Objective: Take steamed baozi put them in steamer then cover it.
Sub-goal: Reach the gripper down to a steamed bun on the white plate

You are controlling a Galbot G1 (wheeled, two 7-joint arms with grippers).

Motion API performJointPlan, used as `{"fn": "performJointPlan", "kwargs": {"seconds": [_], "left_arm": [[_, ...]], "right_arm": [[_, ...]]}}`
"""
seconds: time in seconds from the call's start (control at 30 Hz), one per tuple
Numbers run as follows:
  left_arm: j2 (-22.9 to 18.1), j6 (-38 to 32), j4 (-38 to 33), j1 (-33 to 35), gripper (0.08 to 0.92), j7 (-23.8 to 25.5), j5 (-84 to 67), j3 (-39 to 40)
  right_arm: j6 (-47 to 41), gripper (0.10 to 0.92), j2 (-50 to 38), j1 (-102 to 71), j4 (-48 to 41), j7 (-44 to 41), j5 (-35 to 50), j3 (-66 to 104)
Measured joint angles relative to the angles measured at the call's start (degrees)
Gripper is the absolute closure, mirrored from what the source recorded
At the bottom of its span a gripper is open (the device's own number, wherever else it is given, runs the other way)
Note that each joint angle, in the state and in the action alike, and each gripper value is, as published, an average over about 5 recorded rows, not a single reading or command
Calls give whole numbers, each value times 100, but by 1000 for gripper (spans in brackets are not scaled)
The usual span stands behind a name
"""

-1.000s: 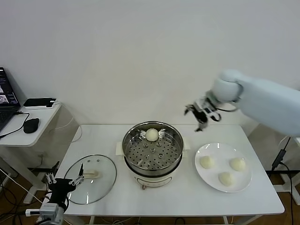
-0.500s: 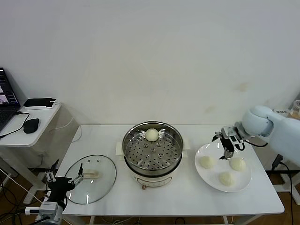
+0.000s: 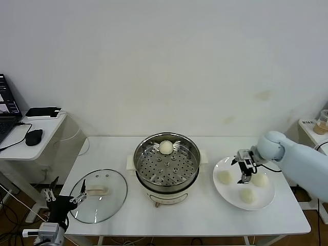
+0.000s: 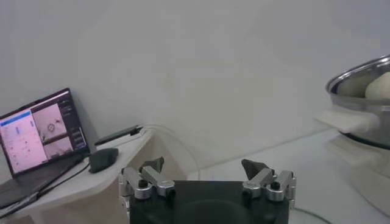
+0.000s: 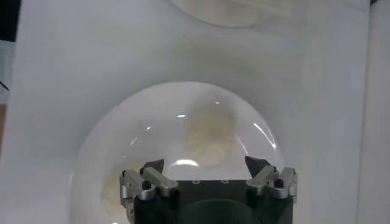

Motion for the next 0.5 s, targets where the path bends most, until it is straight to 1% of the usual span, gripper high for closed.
{"fn": "performJointPlan", "kwargs": {"seconds": [0.5], "left_arm": [[-106,-8,-3,54,177,1,41,-92]], "right_arm": [[40,203,799,-227,-933,5,-392,185]]}}
